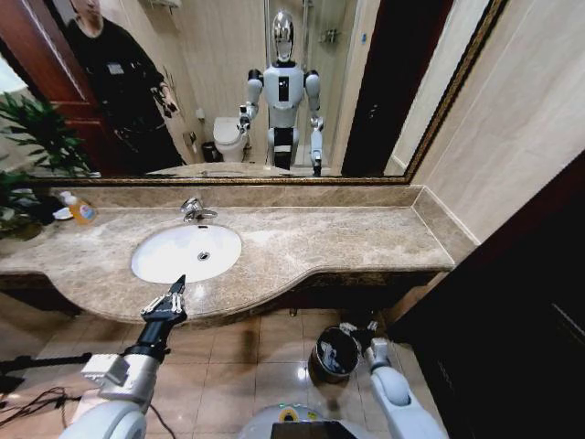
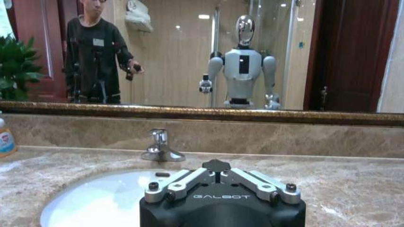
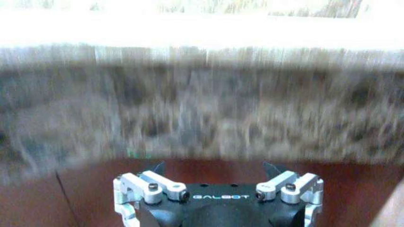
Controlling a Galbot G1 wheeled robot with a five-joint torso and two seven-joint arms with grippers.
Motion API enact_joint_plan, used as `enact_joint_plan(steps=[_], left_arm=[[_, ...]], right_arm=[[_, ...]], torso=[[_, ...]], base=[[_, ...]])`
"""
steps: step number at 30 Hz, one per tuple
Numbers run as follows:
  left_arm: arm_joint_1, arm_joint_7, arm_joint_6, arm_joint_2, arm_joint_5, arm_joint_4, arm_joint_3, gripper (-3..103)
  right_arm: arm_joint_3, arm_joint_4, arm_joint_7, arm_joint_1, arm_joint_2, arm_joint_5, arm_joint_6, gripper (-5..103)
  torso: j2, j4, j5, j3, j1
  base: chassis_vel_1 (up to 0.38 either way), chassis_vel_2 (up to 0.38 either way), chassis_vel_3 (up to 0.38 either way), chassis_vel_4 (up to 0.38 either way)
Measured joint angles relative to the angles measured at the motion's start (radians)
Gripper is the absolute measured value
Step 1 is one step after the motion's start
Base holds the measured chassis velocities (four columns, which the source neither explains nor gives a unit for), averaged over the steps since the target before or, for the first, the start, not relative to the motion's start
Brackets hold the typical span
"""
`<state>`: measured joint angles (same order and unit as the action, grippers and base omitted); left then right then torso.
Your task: Pick up the trash from the sink and place it in the trash bin.
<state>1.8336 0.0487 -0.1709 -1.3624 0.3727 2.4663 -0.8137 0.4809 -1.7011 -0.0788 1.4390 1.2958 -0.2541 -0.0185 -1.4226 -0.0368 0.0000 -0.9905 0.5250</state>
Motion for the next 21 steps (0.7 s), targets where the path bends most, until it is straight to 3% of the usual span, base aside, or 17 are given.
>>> enact_joint_plan(steps=[10,21], left_arm=[[0.0,0.0,0.0,0.0,0.0,0.0,0.0,0],[0.0,0.0,0.0,0.0,0.0,0.0,0.0,0]], right_arm=[[0.053,-0.36,-0.069,0.044,-0.04,-0.068,-0.114,100],[0.169,-0.55,-0.067,0.079,-0.074,-0.133,-0.161,100]], torso=[[0.0,0.0,0.0,0.0,0.0],[0.0,0.0,0.0001,0.0,0.0]], base=[[0.0,0.0,0.0,0.0],[0.0,0.0,0.0,0.0]])
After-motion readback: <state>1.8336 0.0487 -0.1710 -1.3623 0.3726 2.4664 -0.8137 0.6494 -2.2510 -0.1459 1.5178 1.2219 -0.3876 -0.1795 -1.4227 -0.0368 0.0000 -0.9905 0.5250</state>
